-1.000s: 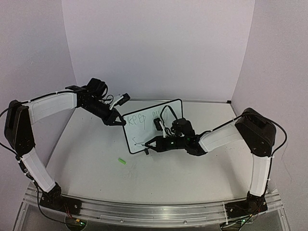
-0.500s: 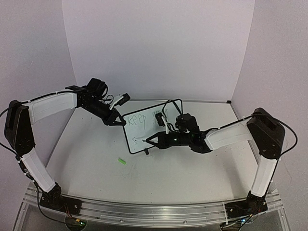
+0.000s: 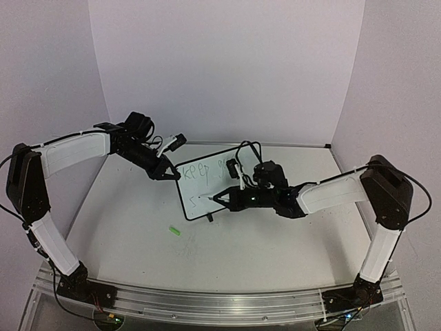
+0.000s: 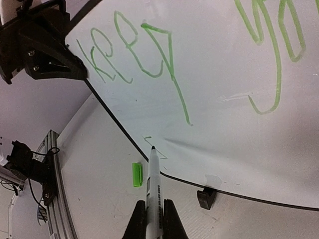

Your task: Write a sentence on the whiteboard

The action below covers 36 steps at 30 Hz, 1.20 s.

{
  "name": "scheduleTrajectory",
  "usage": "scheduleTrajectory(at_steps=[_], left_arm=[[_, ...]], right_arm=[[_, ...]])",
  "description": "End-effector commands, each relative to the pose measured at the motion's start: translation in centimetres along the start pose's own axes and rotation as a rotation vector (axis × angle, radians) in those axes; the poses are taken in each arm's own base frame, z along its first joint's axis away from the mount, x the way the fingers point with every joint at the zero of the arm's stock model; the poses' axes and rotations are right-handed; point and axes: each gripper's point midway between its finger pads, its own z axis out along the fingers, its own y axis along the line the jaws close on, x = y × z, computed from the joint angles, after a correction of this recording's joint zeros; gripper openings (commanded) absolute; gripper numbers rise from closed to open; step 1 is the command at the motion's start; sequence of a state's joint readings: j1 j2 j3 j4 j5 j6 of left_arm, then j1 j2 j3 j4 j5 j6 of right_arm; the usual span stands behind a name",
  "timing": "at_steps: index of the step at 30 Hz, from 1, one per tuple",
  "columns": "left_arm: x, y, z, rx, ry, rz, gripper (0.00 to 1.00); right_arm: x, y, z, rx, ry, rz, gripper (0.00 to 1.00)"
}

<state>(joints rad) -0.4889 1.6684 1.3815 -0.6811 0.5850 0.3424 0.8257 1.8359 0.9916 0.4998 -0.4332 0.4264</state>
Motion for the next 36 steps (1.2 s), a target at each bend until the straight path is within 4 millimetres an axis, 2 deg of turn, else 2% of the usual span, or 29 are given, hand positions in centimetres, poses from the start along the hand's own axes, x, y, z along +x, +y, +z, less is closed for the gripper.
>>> scheduleTrajectory(at_steps=[1, 18, 27, 32, 36], left_arm=[[1.3, 1.3, 0.6, -0.058, 0.059, 0.001, 0.00], [1.3, 1.5, 0.7, -0.059, 0.062, -0.001, 0.00], [1.3, 1.4, 0.6, -0.061, 0.060, 0.001, 0.00], [1.2, 1.4, 0.5, -0.061, 0.058, 0.002, 0.00], [1.2, 1.3, 0.6, -0.058, 0.057, 0.003, 0.00]], right_arm=[[-0.7, 0.2, 0.9, -0.001, -0.006, -0.026, 0.00], [-0.6, -0.5, 2.4, 0.010, 0.005, -0.007, 0.00], [-1.6, -1.9, 0.5, 0.124, -0.068, 0.002, 0.00], [-2.1, -2.2, -0.6, 0.160, -0.100, -0.001, 0.00], [-2.0, -1.9, -0.7, 0.146, -0.094, -0.007, 0.00]])
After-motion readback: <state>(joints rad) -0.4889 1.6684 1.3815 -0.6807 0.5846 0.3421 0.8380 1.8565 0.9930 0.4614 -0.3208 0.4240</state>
